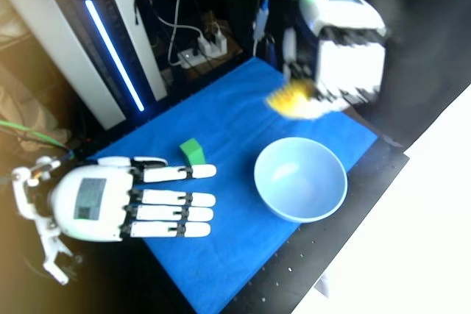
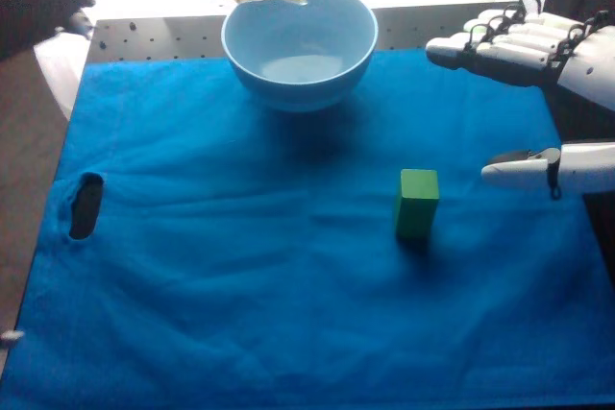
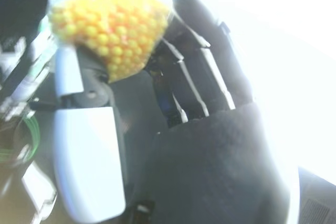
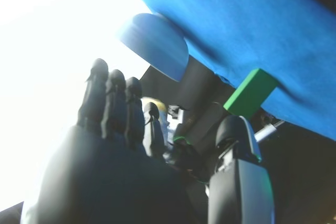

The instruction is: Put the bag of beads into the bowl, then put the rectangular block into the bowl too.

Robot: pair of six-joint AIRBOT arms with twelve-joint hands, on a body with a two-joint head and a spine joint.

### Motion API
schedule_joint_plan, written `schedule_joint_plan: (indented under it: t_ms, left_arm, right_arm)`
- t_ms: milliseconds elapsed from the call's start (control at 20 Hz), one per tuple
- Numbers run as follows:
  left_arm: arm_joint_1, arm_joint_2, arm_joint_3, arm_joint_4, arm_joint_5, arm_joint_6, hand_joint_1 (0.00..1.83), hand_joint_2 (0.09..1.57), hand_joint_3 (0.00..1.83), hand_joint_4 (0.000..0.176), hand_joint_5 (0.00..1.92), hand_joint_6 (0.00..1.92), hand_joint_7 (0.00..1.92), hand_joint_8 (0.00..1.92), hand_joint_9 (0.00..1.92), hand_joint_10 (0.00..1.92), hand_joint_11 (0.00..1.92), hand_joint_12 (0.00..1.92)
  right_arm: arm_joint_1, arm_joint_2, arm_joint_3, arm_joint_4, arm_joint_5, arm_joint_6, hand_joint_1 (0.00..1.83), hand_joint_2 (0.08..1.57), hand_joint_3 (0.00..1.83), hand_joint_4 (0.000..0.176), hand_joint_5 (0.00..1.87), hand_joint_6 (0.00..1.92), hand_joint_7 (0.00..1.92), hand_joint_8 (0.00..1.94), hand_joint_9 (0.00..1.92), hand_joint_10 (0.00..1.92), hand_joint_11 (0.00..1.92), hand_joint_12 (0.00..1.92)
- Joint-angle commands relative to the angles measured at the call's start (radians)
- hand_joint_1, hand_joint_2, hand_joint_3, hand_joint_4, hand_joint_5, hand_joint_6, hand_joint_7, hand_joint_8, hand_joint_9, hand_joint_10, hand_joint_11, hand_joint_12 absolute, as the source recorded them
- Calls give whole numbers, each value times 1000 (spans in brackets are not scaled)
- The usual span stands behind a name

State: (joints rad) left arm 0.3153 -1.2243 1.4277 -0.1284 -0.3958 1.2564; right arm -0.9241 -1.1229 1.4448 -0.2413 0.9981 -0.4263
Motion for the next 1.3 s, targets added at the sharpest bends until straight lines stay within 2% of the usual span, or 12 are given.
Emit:
schedule_joint_plan:
  t_ms: [0,150,200,250,350,400,600,900,1050,1100,1150,1250]
  left_arm:
    - [-17,-22,27,-23,-73,1,1376,1102,0,0,834,1114,1025,872,1046,1052,845,1195]
    - [-17,-94,116,-76,-24,1,1193,1173,4,6,810,1187,898,1176,876,826,776,1350]
    - [-13,-107,130,-76,-8,1,1123,1105,0,0,666,616,731,655,731,678,557,1372]
    - [-6,-117,139,-84,-3,1,1016,1064,0,63,504,203,600,254,613,448,333,1260]
    - [5,-127,149,-90,2,1,944,988,0,155,282,10,434,15,480,81,146,918]
    - [9,-124,146,-91,2,1,891,956,0,172,182,1,290,2,339,15,28,763]
    - [11,-34,52,-26,-12,1,797,984,5,176,101,1,124,0,121,7,0,271]
    - [74,196,-187,75,-112,-7,821,988,0,176,158,4,175,1,159,0,0,419]
    - [141,328,-323,143,-148,-36,767,978,0,174,208,7,229,7,167,1,0,489]
    - [183,369,-369,143,-198,-43,768,965,0,170,198,1,208,2,143,0,0,458]
    - [233,399,-402,143,-254,-74,847,947,0,162,190,2,202,0,128,0,0,454]
    - [293,422,-426,143,-327,-146,871,949,0,152,184,1,201,0,137,1,0,496]
  right_arm:
    - [26,-6,7,39,114,0,579,1086,0,172,95,1,208,0,143,0,46,106]
    - [47,-19,16,24,114,0,618,1101,4,172,105,4,189,2,119,3,47,113]
    - [53,-22,17,20,114,0,608,1109,6,171,103,2,194,4,129,7,71,127]
    - [56,-25,19,19,114,0,583,1102,3,175,99,0,198,5,141,10,97,143]
    - [56,-26,19,18,115,0,591,1127,2,176,123,2,181,0,140,3,45,282]
    - [56,-26,19,15,115,0,630,1118,2,176,152,1,160,0,156,0,8,436]
    - [56,-20,12,-17,121,0,634,1104,0,176,166,2,193,9,148,5,0,456]
    - [57,19,-74,-36,180,0,584,1077,0,169,145,0,178,0,152,1,0,354]
    - [57,21,-99,-67,207,0,550,1087,0,104,133,0,188,10,199,17,41,417]
    - [57,21,-100,-81,207,0,554,1060,0,114,132,0,205,2,219,8,46,444]
    - [57,21,-100,-86,207,0,556,1028,1,164,165,3,193,1,189,2,1,503]
    - [57,15,-96,-86,205,0,534,1019,0,174,182,4,200,2,192,2,0,484]
